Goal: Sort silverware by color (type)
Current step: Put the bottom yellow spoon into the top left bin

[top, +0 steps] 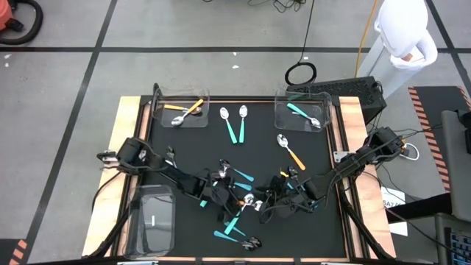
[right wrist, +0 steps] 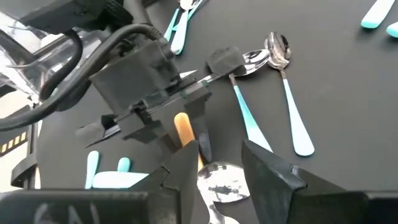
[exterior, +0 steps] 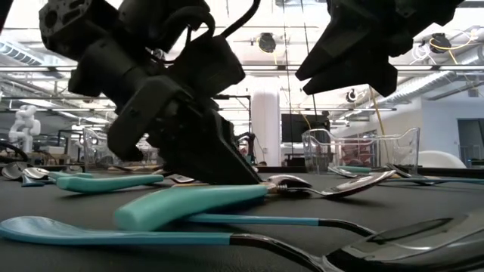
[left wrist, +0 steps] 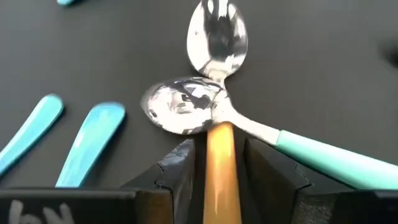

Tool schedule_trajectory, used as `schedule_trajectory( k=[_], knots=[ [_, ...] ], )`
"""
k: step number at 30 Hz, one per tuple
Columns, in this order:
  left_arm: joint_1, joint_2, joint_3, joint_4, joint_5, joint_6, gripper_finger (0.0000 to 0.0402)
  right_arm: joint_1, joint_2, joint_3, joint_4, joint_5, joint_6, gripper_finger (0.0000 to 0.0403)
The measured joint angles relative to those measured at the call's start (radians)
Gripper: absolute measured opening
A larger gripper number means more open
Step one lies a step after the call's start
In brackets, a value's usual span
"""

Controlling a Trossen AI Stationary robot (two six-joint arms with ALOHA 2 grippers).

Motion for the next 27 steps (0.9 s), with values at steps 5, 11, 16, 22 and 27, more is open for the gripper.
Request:
schedule_trajectory(
  k=[5, 11, 16, 22, 27],
  knots=[
    [0.001, -0.004, 0.003, -0.026, -0.004, -0.002, 0.0107, 0.002, 0.000, 0.000, 0.001, 0.000, 0.000, 0.0118],
    [0.010, -0.061, -0.002, -0.115, -0.030, 0.008, 0.0051, 0.002, 0.000, 0.000, 0.004, 0.000, 0.000, 0.0118],
    [0.024, -0.164, -0.005, -0.314, -0.134, 0.008, 0.0038, 0.002, 0.000, 0.000, 0.004, 0.001, -0.003, 0.0118],
    [0.039, -0.314, -0.004, -0.549, -0.252, 0.055, 0.0022, 0.002, 0.000, 0.000, 0.005, 0.013, -0.018, 0.0118],
    [0.007, -0.395, -0.003, -0.598, -0.317, 0.222, 0.0001, 0.002, 0.000, 0.000, 0.004, 0.027, -0.021, 0.0118]
  ],
)
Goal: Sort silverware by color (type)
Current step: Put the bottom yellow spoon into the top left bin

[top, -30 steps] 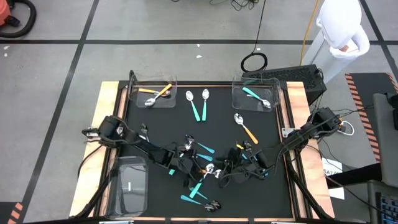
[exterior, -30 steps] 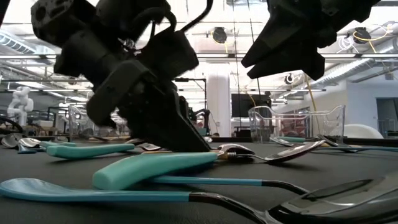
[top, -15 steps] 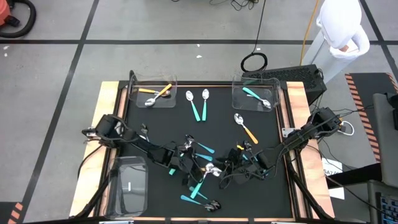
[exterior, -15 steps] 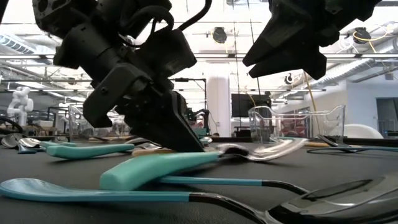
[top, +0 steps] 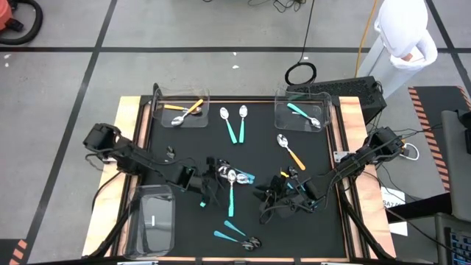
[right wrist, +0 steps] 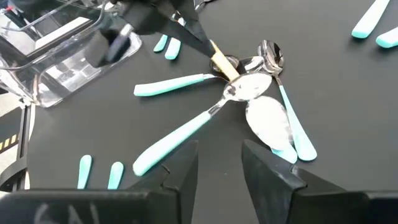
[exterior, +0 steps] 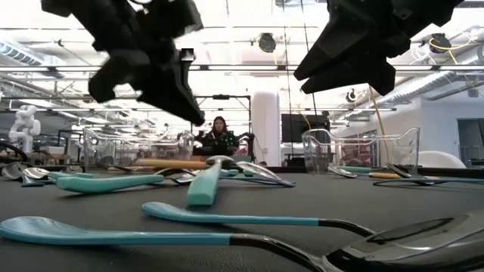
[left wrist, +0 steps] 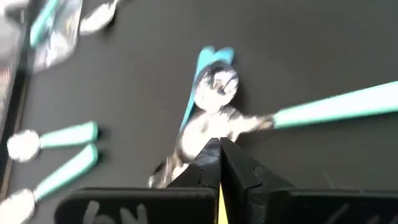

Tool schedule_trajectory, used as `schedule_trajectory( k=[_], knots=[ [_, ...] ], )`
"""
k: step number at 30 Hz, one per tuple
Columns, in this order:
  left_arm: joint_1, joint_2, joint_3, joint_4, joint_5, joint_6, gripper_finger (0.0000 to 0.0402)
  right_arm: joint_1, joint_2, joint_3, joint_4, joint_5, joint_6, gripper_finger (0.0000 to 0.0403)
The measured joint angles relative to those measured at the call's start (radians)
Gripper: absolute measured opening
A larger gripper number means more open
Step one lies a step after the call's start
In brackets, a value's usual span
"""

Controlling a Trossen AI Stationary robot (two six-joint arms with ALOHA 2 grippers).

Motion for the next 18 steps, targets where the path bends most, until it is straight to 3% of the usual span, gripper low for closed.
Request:
schedule_trajectory(
  k=[5, 8, 11, 16, 18],
  knots=[
    [-0.059, -0.016, 0.002, 0.045, 0.065, 0.147, 0.0001, 0.001, 0.000, 0.000, 0.000, 0.000, 0.001, 0.0118],
    [-0.071, -0.015, 0.002, 0.028, -0.018, 0.164, 0.0001, 0.002, 0.000, 0.000, 0.001, 0.000, 0.002, 0.0118],
    [-0.053, -0.016, 0.002, 0.001, -0.058, 0.096, 0.0001, 0.003, 0.000, 0.000, 0.001, -0.001, 0.005, 0.0118],
    [0.004, 0.002, 0.002, 0.012, 0.094, -0.068, 0.0022, 0.008, 0.000, 0.000, 0.001, -0.002, 0.015, 0.0118],
    [0.017, 0.019, 0.000, 0.000, 0.105, -0.084, 0.0045, 0.008, 0.000, 0.000, 0.001, -0.002, 0.026, 0.0118]
  ],
)
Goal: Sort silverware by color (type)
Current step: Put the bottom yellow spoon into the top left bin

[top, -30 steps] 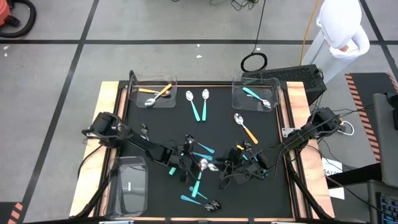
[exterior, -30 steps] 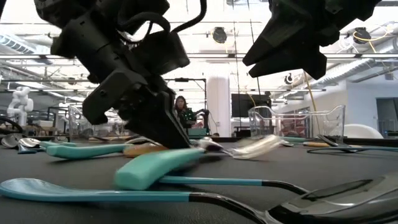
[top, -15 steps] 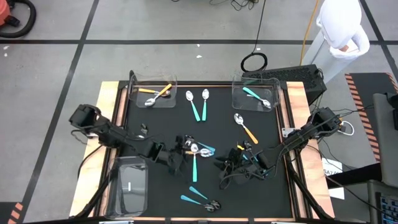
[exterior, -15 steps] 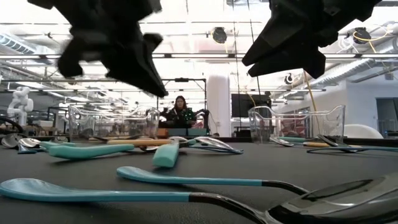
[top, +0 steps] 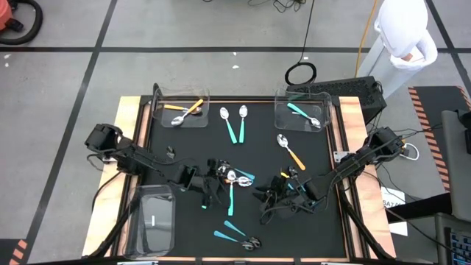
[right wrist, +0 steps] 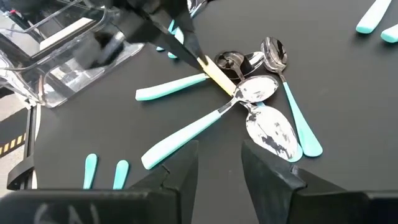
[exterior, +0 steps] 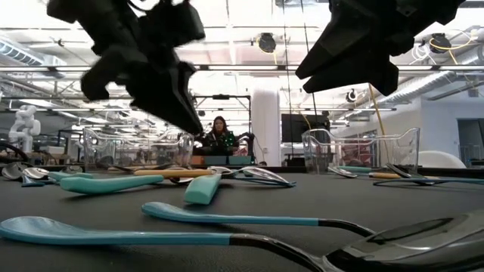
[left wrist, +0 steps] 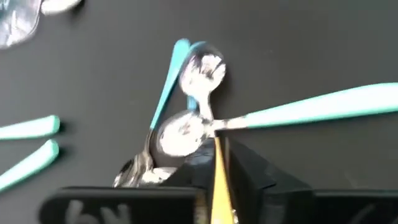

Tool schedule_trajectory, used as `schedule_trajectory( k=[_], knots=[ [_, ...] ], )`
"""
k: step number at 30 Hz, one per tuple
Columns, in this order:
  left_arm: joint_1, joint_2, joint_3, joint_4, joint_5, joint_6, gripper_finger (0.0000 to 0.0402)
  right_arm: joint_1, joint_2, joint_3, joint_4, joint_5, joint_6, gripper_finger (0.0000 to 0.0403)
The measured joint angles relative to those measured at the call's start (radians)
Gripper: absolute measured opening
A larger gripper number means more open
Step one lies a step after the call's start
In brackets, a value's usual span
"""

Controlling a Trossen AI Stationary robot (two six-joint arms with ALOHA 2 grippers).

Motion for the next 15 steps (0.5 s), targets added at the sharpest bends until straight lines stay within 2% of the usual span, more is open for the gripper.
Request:
schedule_trajectory(
  k=[9, 12, 15],
  knots=[
    [0.048, 0.119, 0.001, 0.014, 0.012, -0.003, 0.0165, 0.018, 0.000, 0.000, 0.000, -0.003, 0.003, 0.0118],
    [0.062, 0.153, 0.001, 0.019, 0.011, -0.010, 0.0183, 0.023, 0.000, 0.000, 0.000, -0.003, 0.003, 0.0118],
    [0.070, 0.171, 0.004, 0.025, 0.010, -0.011, 0.0184, 0.026, 0.000, 0.000, 0.000, -0.002, 0.004, 0.0118]
  ],
)
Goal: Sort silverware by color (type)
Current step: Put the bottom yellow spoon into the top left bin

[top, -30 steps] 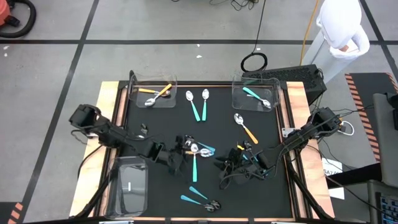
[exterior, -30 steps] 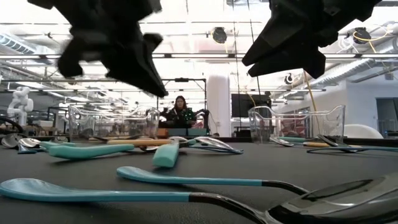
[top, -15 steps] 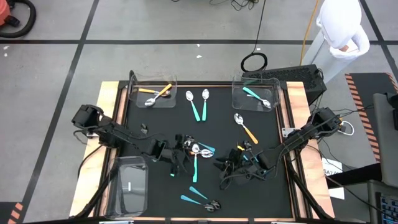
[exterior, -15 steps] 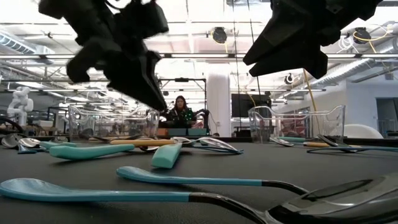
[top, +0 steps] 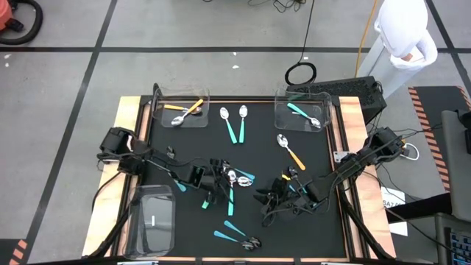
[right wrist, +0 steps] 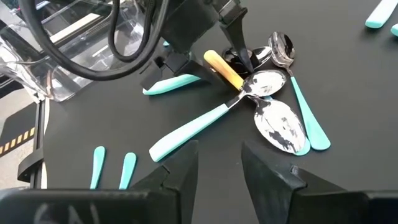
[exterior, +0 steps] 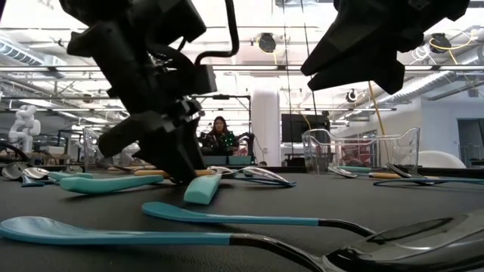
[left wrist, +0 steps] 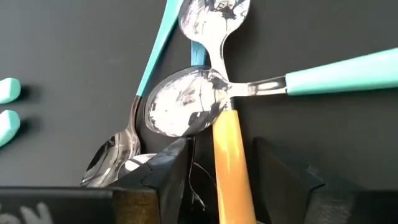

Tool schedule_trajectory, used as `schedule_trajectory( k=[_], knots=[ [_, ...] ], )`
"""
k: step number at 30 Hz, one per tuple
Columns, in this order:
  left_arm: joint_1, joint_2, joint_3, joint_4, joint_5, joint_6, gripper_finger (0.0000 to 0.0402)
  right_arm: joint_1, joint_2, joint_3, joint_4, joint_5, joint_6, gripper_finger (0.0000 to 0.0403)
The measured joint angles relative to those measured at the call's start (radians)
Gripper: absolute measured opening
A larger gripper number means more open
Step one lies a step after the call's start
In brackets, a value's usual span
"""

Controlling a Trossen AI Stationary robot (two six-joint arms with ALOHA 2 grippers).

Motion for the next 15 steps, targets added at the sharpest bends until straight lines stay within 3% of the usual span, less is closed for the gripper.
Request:
schedule_trajectory(
  k=[4, 10, 15],
  knots=[
    [-0.001, 0.012, 0.001, 0.018, -0.019, 0.001, 0.0152, 0.008, 0.000, 0.000, 0.000, 0.000, 0.021, 0.0118],
    [-0.008, 0.014, -0.001, 0.034, -0.062, 0.011, 0.0058, 0.025, 0.000, 0.000, 0.000, 0.000, 0.045, 0.0118],
    [-0.032, 0.016, 0.008, 0.027, -0.091, 0.033, 0.0057, 0.026, 0.000, 0.000, 0.000, 0.006, 0.052, 0.0118]
  ],
)
